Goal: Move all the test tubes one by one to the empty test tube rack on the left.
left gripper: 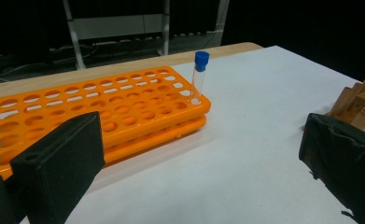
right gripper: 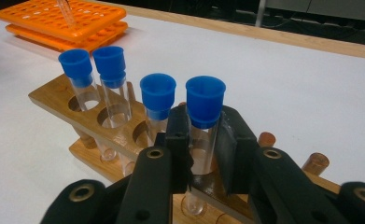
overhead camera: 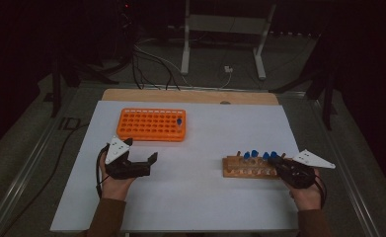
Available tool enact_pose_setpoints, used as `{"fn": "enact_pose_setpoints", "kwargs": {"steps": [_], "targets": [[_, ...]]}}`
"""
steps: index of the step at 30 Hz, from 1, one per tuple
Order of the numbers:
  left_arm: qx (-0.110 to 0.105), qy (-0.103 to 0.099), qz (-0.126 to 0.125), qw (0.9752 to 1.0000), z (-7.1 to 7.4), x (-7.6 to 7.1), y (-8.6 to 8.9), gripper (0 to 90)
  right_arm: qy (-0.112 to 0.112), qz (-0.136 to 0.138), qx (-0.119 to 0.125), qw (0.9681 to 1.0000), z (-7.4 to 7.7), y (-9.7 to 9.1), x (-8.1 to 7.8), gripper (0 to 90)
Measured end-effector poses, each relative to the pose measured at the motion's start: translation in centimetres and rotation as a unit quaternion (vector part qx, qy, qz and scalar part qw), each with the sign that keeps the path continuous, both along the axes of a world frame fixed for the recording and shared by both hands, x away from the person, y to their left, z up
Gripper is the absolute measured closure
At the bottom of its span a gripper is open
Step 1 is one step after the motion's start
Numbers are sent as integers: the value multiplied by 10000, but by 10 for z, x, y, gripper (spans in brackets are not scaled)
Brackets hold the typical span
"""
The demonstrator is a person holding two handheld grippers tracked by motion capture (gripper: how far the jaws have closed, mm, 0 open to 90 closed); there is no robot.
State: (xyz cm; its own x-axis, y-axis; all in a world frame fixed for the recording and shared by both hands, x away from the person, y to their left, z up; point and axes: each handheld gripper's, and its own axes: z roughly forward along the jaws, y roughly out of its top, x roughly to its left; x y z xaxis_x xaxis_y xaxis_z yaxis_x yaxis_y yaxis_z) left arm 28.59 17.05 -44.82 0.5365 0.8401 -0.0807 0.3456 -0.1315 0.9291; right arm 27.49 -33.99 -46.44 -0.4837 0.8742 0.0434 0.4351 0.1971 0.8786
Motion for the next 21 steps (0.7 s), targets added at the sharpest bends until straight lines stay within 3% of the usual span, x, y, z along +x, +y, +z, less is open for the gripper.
{"fn": "enact_pose_setpoints", "kwargs": {"steps": [21], "targets": [[38,38,-41,10000,-1,1,-2,7,-184,14,115,9998,16,0,-3,772]]}}
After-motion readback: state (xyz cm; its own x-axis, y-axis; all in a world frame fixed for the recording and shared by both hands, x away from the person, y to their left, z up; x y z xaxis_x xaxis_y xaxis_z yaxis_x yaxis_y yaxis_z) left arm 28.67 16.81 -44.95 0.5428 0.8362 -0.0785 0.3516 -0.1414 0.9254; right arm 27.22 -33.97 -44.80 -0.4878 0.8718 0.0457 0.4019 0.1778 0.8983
